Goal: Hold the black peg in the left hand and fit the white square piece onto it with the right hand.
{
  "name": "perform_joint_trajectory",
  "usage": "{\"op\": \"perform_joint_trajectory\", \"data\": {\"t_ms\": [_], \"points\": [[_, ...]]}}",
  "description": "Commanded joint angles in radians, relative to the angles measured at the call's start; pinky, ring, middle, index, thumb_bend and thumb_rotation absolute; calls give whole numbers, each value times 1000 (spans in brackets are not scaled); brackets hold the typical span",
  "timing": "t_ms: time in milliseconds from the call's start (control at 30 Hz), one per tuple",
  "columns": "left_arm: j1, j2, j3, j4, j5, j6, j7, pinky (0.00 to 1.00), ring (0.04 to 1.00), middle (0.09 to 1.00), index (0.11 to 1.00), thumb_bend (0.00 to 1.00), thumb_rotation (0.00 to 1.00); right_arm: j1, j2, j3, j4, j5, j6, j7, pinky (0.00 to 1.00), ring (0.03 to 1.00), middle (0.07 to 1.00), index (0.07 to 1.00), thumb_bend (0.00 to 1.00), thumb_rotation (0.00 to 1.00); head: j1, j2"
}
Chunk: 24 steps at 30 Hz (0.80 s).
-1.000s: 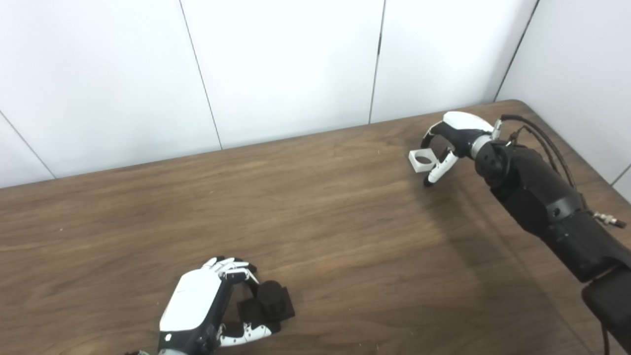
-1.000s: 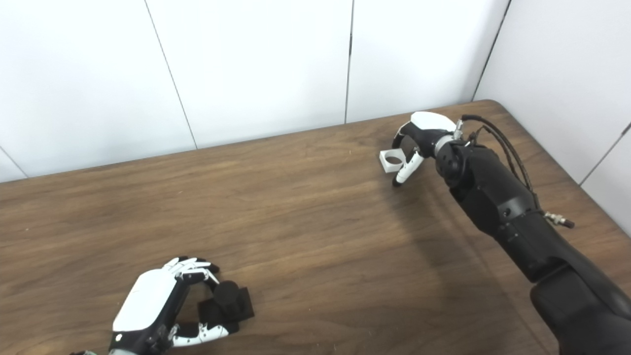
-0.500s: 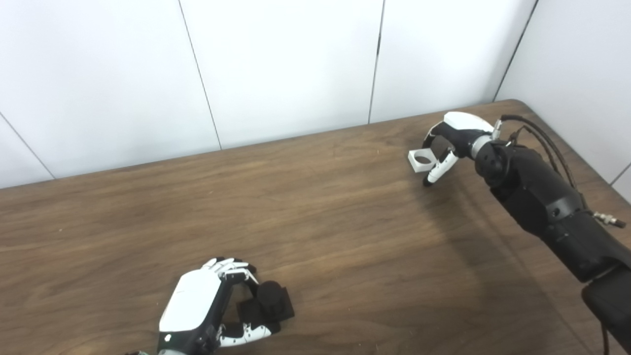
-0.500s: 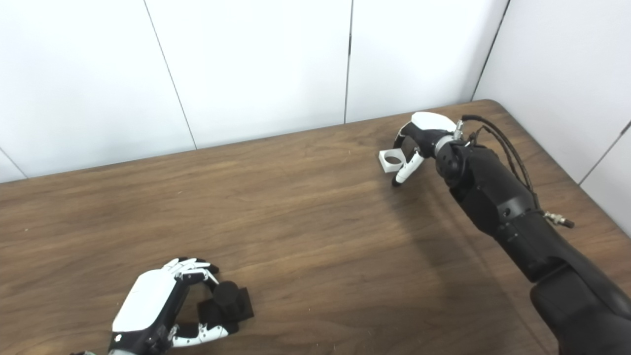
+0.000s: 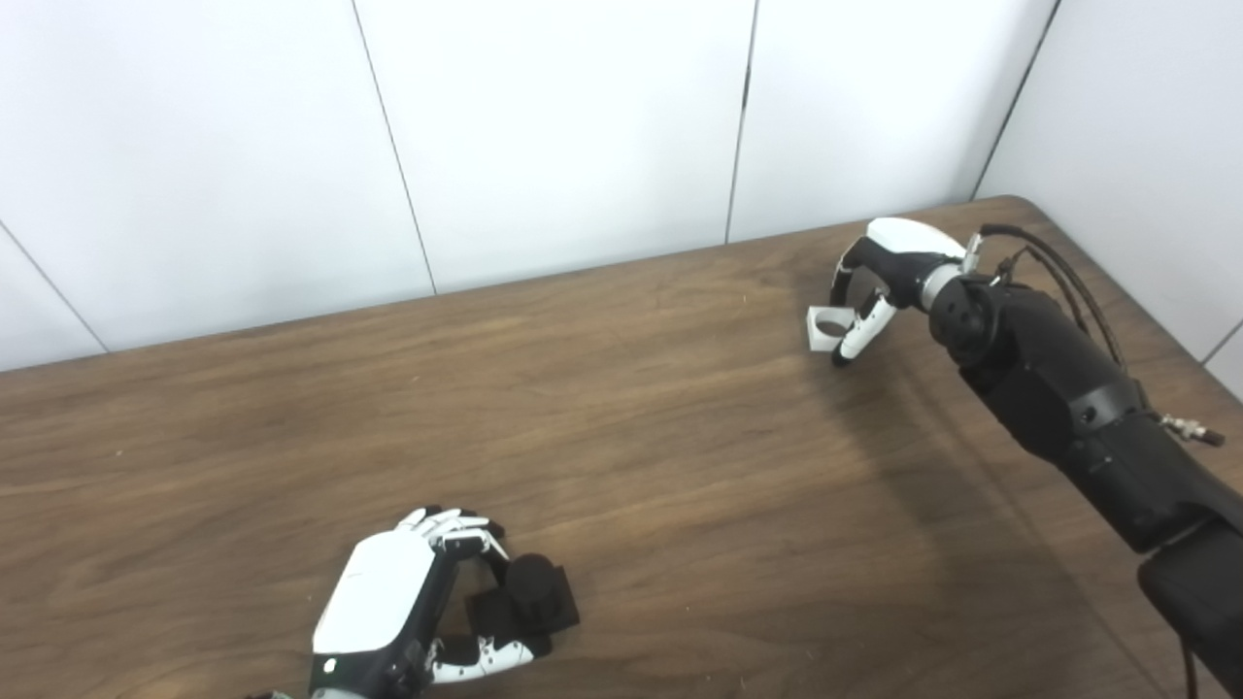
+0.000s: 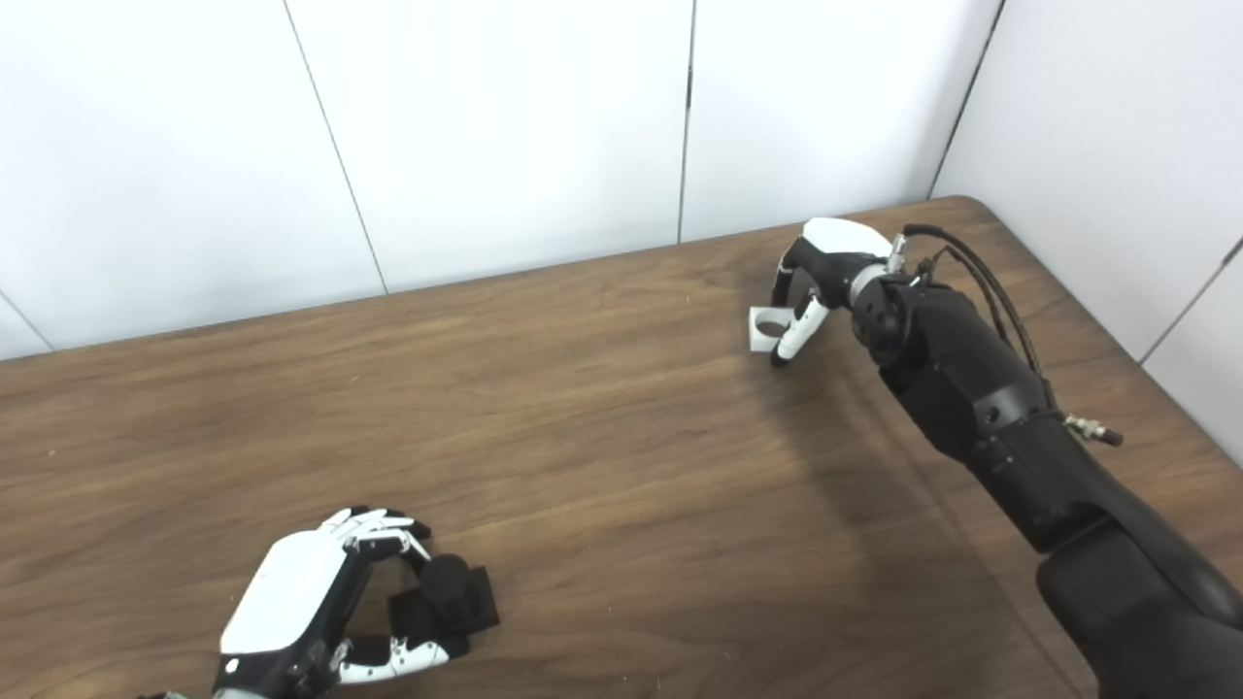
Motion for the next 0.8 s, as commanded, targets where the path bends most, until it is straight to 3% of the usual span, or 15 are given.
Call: {"op": "perform_joint_trajectory", "data": {"t_ms": [0, 400, 567, 767], "points": [[13, 10, -3, -2, -2, 13, -30, 915, 824, 750, 484, 521, 49, -24, -2, -4, 7, -3, -5, -11, 1000, 981, 883, 490, 526, 140, -2, 4], [11, 11, 0, -1, -5, 11, -28, 915, 826, 752, 485, 521, 49, -22, -7, 23, 5, -36, 2, -4, 998, 958, 866, 485, 526, 137, -1, 11], [12, 11, -2, -13, -1, 18, -42, 923, 831, 756, 485, 521, 49, -14, -11, 23, -2, -35, 0, 0, 917, 916, 847, 483, 525, 131, 9, 19], [14, 10, -7, -19, 12, 25, -45, 923, 832, 758, 485, 521, 50, -7, -34, 21, -78, -17, 7, 68, 947, 895, 828, 485, 524, 131, 43, 42]]}}
